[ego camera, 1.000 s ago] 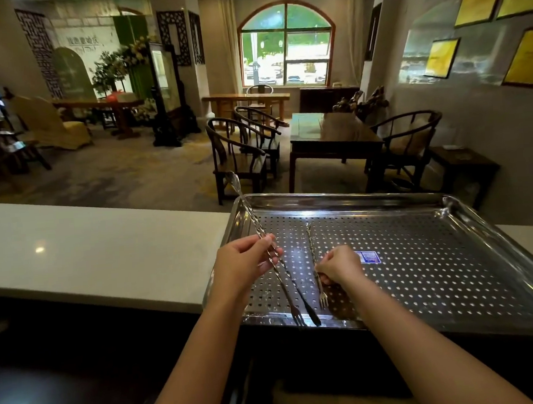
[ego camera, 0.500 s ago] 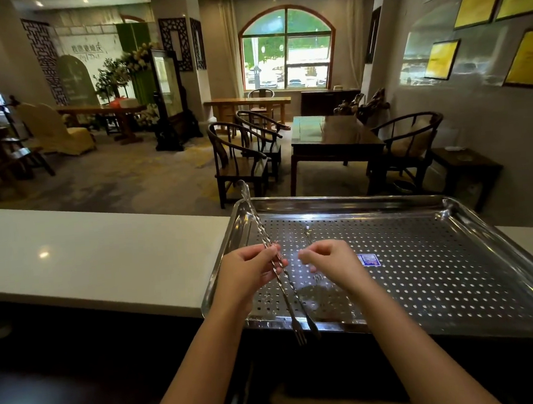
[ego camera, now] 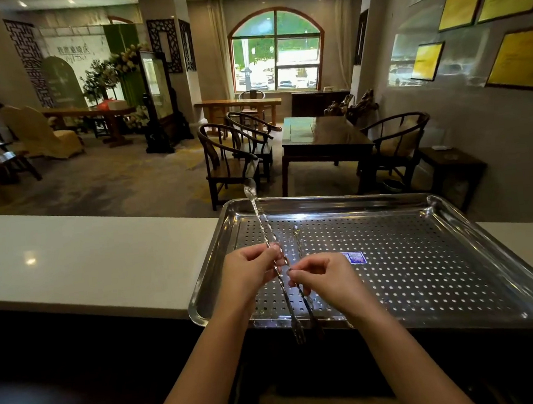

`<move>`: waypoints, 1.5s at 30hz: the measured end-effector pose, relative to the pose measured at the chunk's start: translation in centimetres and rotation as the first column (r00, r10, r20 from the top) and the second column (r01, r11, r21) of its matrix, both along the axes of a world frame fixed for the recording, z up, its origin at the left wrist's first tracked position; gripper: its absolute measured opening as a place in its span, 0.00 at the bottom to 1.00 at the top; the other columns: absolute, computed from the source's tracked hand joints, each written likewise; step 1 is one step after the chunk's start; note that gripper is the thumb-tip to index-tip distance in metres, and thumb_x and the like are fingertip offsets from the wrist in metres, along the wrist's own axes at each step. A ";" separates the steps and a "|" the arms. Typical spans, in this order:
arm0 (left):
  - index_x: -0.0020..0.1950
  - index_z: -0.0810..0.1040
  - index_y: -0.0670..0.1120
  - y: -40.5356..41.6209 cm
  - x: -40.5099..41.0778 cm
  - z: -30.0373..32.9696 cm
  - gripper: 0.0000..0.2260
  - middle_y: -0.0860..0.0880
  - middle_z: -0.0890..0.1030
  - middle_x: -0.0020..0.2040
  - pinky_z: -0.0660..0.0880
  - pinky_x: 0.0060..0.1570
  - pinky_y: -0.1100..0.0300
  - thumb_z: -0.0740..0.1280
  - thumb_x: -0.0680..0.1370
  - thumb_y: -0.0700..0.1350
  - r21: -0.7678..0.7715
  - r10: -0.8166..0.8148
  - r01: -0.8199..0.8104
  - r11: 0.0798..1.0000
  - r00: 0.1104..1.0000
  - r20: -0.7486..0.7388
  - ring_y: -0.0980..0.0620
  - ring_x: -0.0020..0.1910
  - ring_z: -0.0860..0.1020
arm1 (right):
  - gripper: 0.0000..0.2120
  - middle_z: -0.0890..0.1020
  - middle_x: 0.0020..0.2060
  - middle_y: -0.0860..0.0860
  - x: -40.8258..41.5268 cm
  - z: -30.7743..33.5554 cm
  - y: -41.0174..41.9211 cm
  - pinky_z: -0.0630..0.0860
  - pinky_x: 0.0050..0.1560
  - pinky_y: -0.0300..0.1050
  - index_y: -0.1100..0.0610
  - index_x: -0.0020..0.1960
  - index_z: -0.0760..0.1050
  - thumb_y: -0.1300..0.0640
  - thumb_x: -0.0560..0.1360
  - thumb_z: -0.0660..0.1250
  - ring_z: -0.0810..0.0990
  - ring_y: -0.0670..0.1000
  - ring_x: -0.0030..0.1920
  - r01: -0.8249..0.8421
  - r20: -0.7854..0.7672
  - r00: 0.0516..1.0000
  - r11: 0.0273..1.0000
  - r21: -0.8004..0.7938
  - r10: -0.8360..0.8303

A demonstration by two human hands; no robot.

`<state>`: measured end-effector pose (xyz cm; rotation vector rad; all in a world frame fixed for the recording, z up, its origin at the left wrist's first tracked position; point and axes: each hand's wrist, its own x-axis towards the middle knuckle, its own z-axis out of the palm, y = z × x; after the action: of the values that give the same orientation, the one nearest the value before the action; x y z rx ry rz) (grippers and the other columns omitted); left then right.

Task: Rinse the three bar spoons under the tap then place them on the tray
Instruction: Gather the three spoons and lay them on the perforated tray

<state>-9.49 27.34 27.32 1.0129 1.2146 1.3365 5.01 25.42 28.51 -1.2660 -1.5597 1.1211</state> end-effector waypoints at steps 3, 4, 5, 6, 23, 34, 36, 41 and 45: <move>0.48 0.82 0.42 0.0 -0.2 0.0 0.05 0.47 0.84 0.38 0.81 0.42 0.60 0.69 0.74 0.41 0.001 0.016 -0.016 1.000 1.000 0.019 0.55 0.36 0.83 | 0.08 0.83 0.28 0.48 0.3 -0.2 0.1 0.75 0.31 0.33 0.55 0.35 0.80 0.65 0.70 0.70 0.76 0.42 0.25 0.042 -0.035 0.999 0.999 0.003 -0.042; 0.48 0.82 0.41 0.0 -0.2 0.0 0.06 0.47 0.84 0.40 0.81 0.42 0.59 0.69 0.74 0.40 -0.003 0.021 -0.021 1.000 1.000 0.022 0.55 0.36 0.83 | 0.08 0.83 0.29 0.49 0.4 -0.3 0.2 0.75 0.31 0.34 0.55 0.36 0.80 0.65 0.70 0.70 0.76 0.44 0.26 0.060 -0.052 0.997 0.998 -0.002 -0.060; 0.48 0.82 0.39 0.0 -0.3 0.0 0.06 0.47 0.84 0.40 0.81 0.44 0.58 0.69 0.74 0.40 -0.006 0.025 -0.025 1.000 0.999 0.025 0.54 0.36 0.83 | 0.08 0.83 0.30 0.50 0.5 -0.3 0.4 0.76 0.31 0.34 0.56 0.36 0.80 0.66 0.70 0.70 0.76 0.45 0.26 0.073 -0.067 0.995 0.997 -0.008 -0.074; 0.48 0.82 0.38 0.0 -0.3 -0.1 0.07 0.47 0.85 0.40 0.82 0.44 0.57 0.69 0.74 0.40 -0.009 0.027 -0.027 1.000 0.999 0.026 0.54 0.36 0.83 | 0.08 0.83 0.30 0.51 0.7 -0.4 0.5 0.76 0.31 0.33 0.56 0.35 0.80 0.66 0.71 0.70 0.76 0.45 0.26 0.081 -0.075 0.994 0.997 -0.012 -0.082; 0.45 0.83 0.40 0.0 -0.3 -0.2 0.05 0.49 0.85 0.34 0.82 0.43 0.57 0.70 0.73 0.40 -0.032 0.028 -0.026 0.999 0.999 0.041 0.54 0.35 0.84 | 0.06 0.84 0.38 0.57 7.3 -2.4 7.8 0.79 0.37 0.44 0.61 0.37 0.81 0.64 0.72 0.68 0.78 0.49 0.33 0.399 0.550 0.791 0.908 -0.130 -0.269; 0.46 0.82 0.42 -0.4 -0.5 0.0 0.04 0.45 0.84 0.38 0.82 0.41 0.60 0.69 0.74 0.40 -0.021 0.035 -0.035 0.999 0.999 0.026 0.55 0.35 0.83 | 0.04 0.86 0.39 0.56 6.9 -4.1 8.6 0.78 0.53 0.51 0.61 0.44 0.81 0.61 0.72 0.69 0.82 0.52 0.44 0.460 0.569 0.771 0.869 -0.185 -0.287; 0.45 0.82 0.42 -0.4 -0.5 0.1 0.04 0.45 0.83 0.38 0.81 0.42 0.60 0.69 0.74 0.40 -0.020 0.032 -0.031 0.999 0.999 0.021 0.54 0.35 0.83 | 0.05 0.86 0.37 0.54 6.8 -4.3 8.5 0.78 0.51 0.47 0.60 0.44 0.82 0.60 0.72 0.69 0.82 0.51 0.46 0.461 0.594 0.754 0.869 -0.177 -0.279; 0.40 0.83 0.44 -0.5 -0.2 0.2 0.04 0.47 0.83 0.35 0.81 0.39 0.62 0.69 0.74 0.40 -0.011 0.026 -0.026 1.000 0.999 0.022 0.57 0.32 0.83 | 0.08 0.86 0.35 0.53 6.6 -4.4 8.4 0.77 0.45 0.42 0.60 0.39 0.84 0.62 0.71 0.66 0.82 0.50 0.43 0.469 0.641 0.713 0.873 -0.135 -0.284; 0.41 0.83 0.44 -0.6 -0.1 0.2 0.04 0.48 0.83 0.34 0.81 0.39 0.62 0.69 0.74 0.40 -0.015 0.019 -0.018 1.000 0.999 0.027 0.56 0.32 0.83 | 0.06 0.86 0.38 0.56 6.7 -4.9 8.6 0.80 0.52 0.50 0.63 0.40 0.83 0.64 0.70 0.67 0.83 0.54 0.45 0.461 0.674 0.680 0.883 -0.086 -0.289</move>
<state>-9.62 26.78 27.56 0.9728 1.2142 1.3498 11.68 33.97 23.60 -2.2165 -1.5256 0.6333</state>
